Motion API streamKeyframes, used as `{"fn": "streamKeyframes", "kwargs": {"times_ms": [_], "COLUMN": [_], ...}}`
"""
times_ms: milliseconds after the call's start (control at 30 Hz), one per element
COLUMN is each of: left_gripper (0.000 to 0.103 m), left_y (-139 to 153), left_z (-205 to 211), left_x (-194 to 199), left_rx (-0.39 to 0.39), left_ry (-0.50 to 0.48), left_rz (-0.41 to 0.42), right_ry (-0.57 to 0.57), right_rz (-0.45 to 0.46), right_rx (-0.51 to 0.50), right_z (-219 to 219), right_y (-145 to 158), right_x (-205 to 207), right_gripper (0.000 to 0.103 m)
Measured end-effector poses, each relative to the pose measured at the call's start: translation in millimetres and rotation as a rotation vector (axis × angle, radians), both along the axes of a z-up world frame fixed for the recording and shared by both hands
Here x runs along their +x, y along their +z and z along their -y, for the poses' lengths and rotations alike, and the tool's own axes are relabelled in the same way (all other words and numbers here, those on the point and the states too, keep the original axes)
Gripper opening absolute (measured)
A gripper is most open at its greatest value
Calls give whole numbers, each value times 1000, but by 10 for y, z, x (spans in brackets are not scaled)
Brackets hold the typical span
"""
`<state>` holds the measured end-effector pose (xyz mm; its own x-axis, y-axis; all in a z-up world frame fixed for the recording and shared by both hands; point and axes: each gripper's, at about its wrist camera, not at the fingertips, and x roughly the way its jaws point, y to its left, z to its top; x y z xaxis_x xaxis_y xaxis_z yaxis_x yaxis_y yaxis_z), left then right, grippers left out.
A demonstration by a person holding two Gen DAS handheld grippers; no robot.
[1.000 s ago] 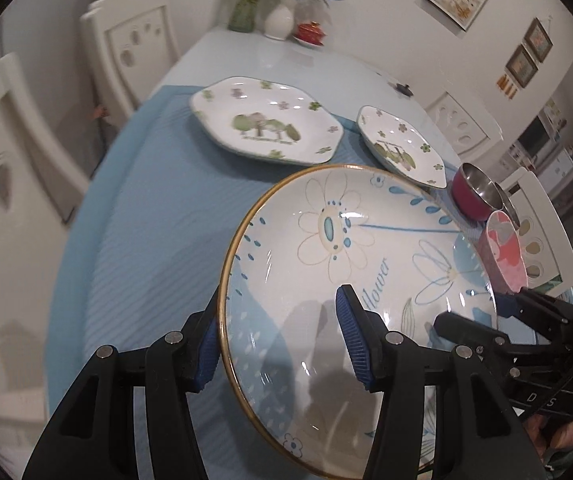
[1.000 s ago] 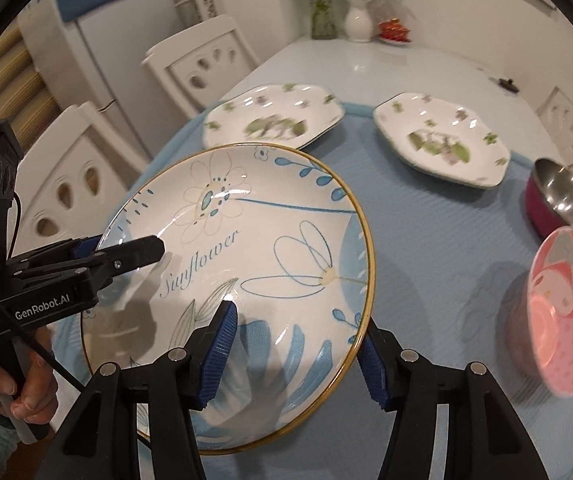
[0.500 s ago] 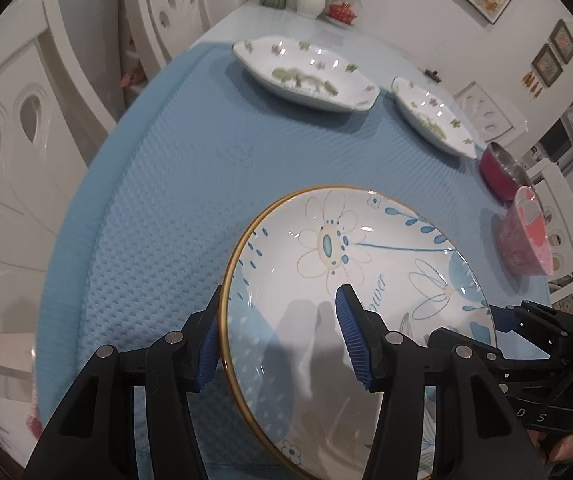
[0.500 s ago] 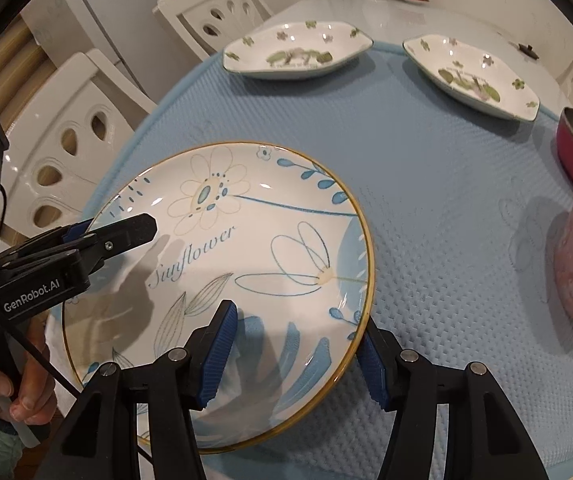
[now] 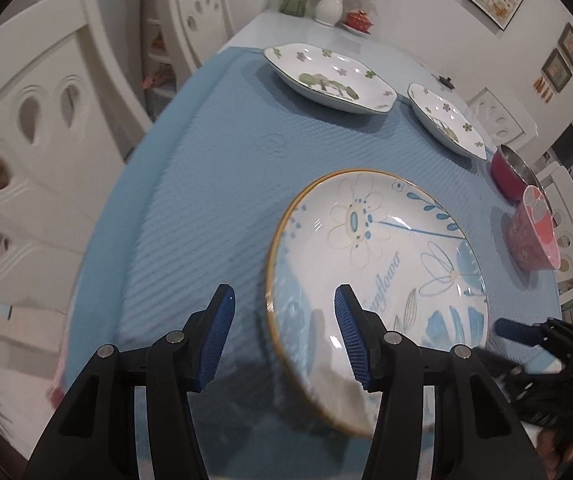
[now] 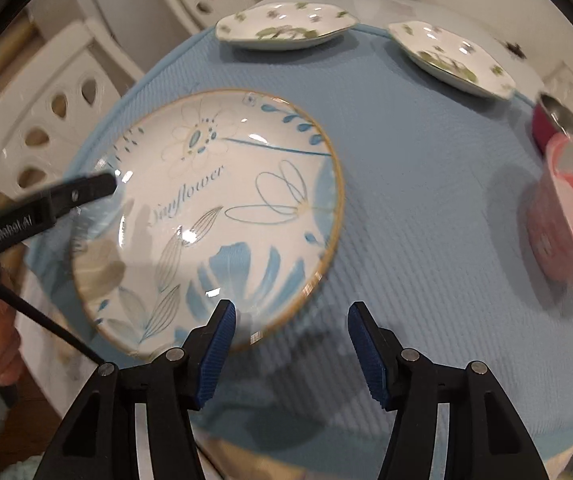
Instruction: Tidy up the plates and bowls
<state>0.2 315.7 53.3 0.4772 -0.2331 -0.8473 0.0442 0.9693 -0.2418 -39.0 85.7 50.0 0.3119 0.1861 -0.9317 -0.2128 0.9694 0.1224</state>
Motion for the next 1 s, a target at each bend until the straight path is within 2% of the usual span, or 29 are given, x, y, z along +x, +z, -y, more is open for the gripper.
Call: {"fn": "streamKeyframes", "kwargs": {"times_ms": [133,233,400,467,500,533,567,633,733,833,1000], "left_gripper": [49,49,51,52,56,59,60,64,73,73,74], "left_y": [194,375,645,724,789,836,880,980,1057,1055,928], "left_z": [-38,19,177,233,283,310,338,379,383,358,248], "left_x": [-97,-130,-145,-117,-82,-54,-15,127,432,810,1484], "left_rx": [-3,-5,5,8,21,35,53,78,65,72,134], "left_ry": [19,30,38,20,1,-8,-14,-34,-72,-108,-154], "left_rz": [36,77,92,90,102,116,135,169,189,203,182], "right_ry": [-29,-51,-65,-60,-54,-53,-57,-63,-83,-118,-217], "right_rz": [65,101,109,113,113,112,107,96,122,134,84], "right_rx": [4,49,111,151,172,187,190,200,209,190,240], "right_z": [125,250,369,414,411,412,399,363,294,175,49], "right_y": [294,521,739,790,795,803,808,846,944,971,846], "right_x": [3,31,52,72,102,143,199,325,535,843,1423], "right_gripper": [57,58,59,67,78,82,82,82,82,82,82]}}
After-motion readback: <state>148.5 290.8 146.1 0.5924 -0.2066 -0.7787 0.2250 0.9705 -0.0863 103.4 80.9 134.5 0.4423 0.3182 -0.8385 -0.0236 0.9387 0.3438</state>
